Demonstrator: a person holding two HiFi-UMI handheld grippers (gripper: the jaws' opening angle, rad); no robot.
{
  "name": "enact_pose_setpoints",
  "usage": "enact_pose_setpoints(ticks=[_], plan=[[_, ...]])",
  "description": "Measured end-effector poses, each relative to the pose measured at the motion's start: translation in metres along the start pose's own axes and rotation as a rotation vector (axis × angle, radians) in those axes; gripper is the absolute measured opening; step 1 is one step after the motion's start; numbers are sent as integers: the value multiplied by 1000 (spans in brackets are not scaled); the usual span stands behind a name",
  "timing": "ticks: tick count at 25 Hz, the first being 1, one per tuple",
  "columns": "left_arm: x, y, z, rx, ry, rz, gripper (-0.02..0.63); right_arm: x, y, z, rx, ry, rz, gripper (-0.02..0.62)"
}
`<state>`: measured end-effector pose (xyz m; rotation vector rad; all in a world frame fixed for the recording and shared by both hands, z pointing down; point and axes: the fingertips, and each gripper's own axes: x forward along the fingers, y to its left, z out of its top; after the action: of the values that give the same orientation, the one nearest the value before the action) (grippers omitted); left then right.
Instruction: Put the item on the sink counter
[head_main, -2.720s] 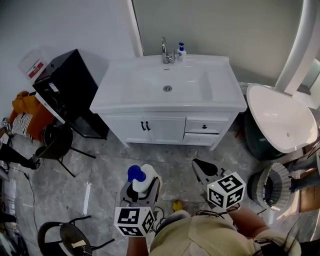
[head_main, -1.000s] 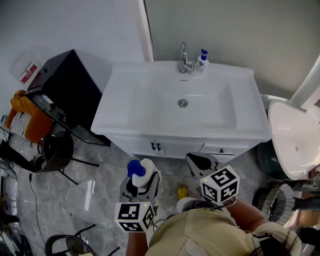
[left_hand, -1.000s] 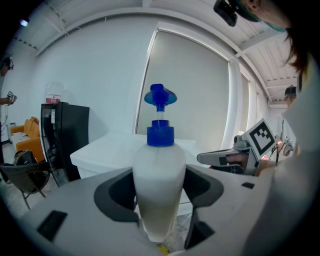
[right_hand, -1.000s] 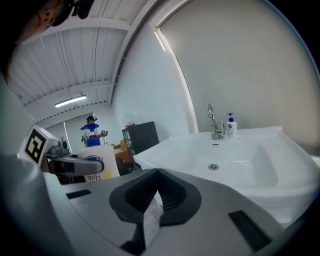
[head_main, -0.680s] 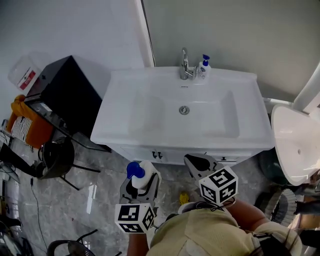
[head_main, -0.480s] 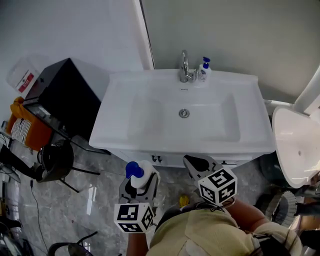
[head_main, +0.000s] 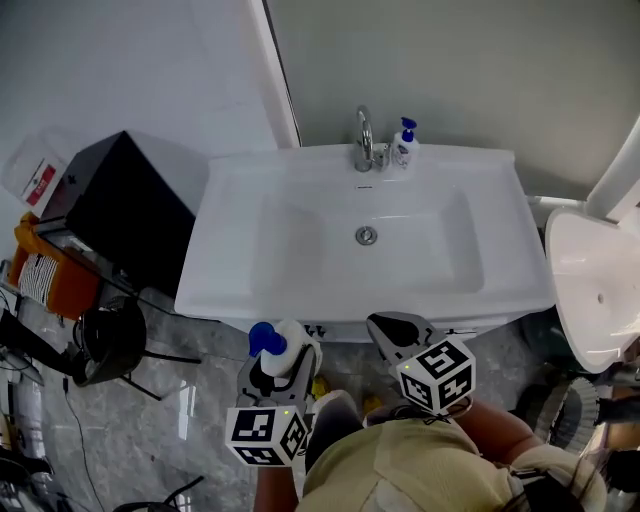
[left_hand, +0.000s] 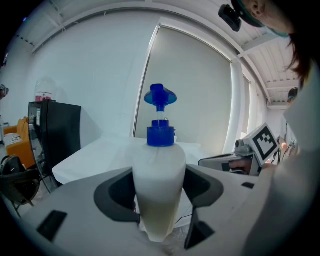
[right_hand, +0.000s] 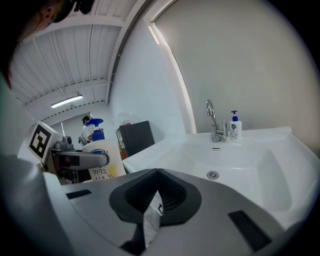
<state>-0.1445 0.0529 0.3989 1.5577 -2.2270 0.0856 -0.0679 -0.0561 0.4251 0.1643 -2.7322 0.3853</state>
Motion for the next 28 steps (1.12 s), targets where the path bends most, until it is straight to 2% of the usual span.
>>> enact_pose_setpoints(ticks=[19, 28], plan=[[78, 79, 48, 58, 44, -152, 295, 90, -19, 48, 58, -35, -149, 21], [108, 96, 59, 81, 74, -251, 295, 110, -24, 61, 98, -49, -228, 21]])
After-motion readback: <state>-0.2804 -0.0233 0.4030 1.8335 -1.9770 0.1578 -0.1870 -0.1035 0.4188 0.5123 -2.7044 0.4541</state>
